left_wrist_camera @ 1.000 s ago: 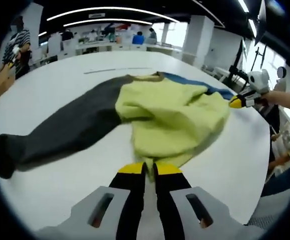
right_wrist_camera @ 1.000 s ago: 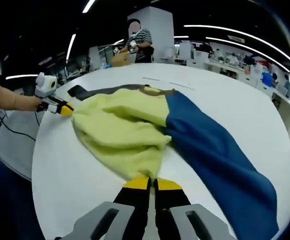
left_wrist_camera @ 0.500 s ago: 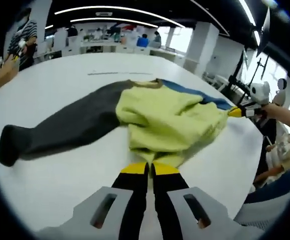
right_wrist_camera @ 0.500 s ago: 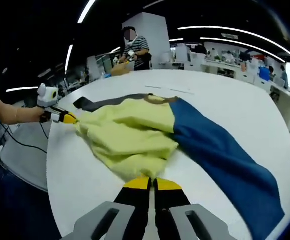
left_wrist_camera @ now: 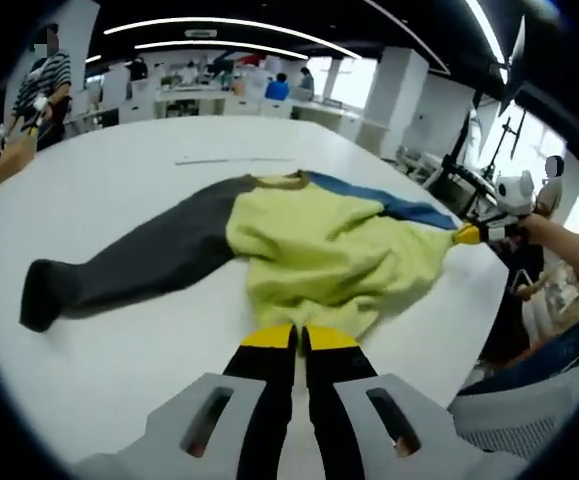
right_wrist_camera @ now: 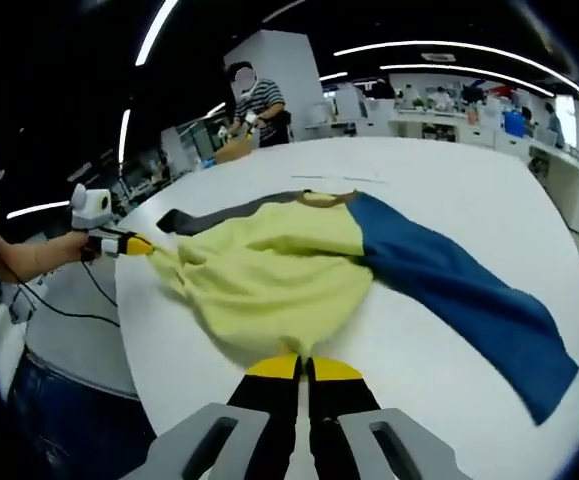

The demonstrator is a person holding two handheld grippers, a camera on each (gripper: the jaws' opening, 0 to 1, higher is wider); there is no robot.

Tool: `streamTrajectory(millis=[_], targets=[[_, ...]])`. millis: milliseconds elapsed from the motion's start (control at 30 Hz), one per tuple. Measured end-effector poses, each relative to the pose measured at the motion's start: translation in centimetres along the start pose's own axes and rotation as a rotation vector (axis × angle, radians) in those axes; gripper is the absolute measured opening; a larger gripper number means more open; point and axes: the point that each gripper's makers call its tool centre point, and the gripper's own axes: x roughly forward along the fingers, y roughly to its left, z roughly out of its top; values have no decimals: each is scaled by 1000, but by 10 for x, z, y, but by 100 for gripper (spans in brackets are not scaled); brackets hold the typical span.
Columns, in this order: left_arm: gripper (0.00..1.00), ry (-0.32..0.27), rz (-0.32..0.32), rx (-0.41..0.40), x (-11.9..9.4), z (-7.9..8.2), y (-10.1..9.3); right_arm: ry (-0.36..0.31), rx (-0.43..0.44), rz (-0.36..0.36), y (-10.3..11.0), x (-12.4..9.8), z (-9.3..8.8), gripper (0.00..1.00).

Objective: Fold the garment on the visible template until the final outline fits inside the template.

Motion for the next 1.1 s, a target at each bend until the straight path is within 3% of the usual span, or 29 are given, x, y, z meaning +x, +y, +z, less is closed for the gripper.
streamTrajectory(millis=[300,667,867,1100], targets=[[1,-13,-2,-61,-21,-3,2,-20,50,4,23,-19,-3,0],[1,14,1,-66,-42,-13,-4,17,57,13,53,-29,-18,0],[1,8,29,-20,-52,-14,-13,60,38,11,67,-31,-32,0],[1,65,44,-40,-56,-35,-15,102,32,15,73,-34,-51,0]])
